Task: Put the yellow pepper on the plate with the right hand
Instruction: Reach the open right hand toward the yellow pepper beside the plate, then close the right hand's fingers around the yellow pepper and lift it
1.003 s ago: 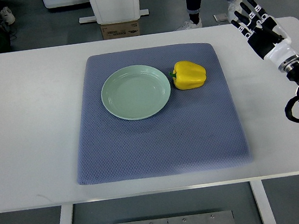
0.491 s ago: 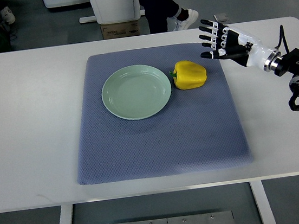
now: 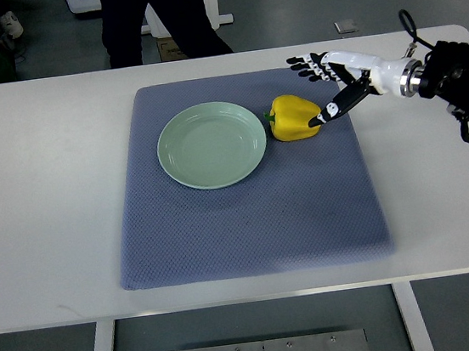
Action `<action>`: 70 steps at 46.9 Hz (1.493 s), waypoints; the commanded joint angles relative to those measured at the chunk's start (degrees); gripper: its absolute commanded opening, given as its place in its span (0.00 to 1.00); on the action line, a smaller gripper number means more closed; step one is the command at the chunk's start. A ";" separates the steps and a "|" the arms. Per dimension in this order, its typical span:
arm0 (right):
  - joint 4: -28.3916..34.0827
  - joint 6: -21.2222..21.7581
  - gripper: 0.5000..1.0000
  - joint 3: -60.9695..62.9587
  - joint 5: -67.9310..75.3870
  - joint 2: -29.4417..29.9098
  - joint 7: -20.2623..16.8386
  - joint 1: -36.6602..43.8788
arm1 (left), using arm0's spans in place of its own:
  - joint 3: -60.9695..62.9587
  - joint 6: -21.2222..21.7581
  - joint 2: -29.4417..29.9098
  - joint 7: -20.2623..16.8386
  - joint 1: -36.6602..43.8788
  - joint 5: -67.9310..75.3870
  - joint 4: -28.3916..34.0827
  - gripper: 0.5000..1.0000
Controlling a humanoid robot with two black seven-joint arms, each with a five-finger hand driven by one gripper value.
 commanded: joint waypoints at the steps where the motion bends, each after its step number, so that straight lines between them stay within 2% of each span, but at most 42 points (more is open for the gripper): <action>1: -0.02 -1.80 1.00 -3.12 -0.12 1.70 -0.05 0.48 | -0.01 0.00 0.00 -0.01 0.00 0.00 0.05 1.00; 13: -1.95 -5.84 1.00 -8.39 -1.44 6.18 -0.07 0.57 | -0.01 0.00 0.00 -0.01 0.00 0.00 -0.04 1.00; 16: -3.18 -6.90 1.00 -9.62 -1.79 7.06 -1.12 0.39 | -0.01 0.00 0.00 -0.01 0.00 0.00 0.05 1.00; 27: -4.51 -7.52 0.99 -10.33 -2.32 8.12 -3.23 0.22 | -0.09 0.00 0.00 -0.01 0.00 0.00 0.05 1.00; 35: -4.77 -9.71 0.73 -13.32 -4.25 8.21 -4.29 0.22 | -0.01 0.00 0.00 -0.01 0.00 0.00 0.05 1.00; 38: -4.77 -9.89 0.66 -14.20 -4.25 8.21 -4.38 0.22 | -0.01 0.00 0.00 -0.01 0.00 0.00 0.05 1.00; 43: -4.77 -10.15 0.50 -14.64 -4.34 8.47 -4.47 0.22 | -0.01 0.00 0.00 -0.01 0.00 0.00 -0.04 1.00; 45: -4.77 -10.33 0.37 -14.81 -4.34 8.64 -4.47 0.22 | -0.01 0.00 0.00 -0.01 0.00 0.00 0.05 1.00; 48: -4.77 -10.33 0.03 -14.99 -4.34 8.65 -4.47 0.39 | -0.01 0.00 0.00 -0.01 0.00 0.00 0.05 1.00; 49: -4.77 -10.33 0.00 -14.99 -4.25 8.73 -4.47 0.48 | -0.01 0.00 0.00 -0.01 0.00 0.00 0.05 1.00; 70: -7.06 -10.15 0.00 -12.27 -3.46 9.26 -5.52 3.64 | -0.01 0.00 0.00 -0.01 0.00 0.00 -0.04 1.00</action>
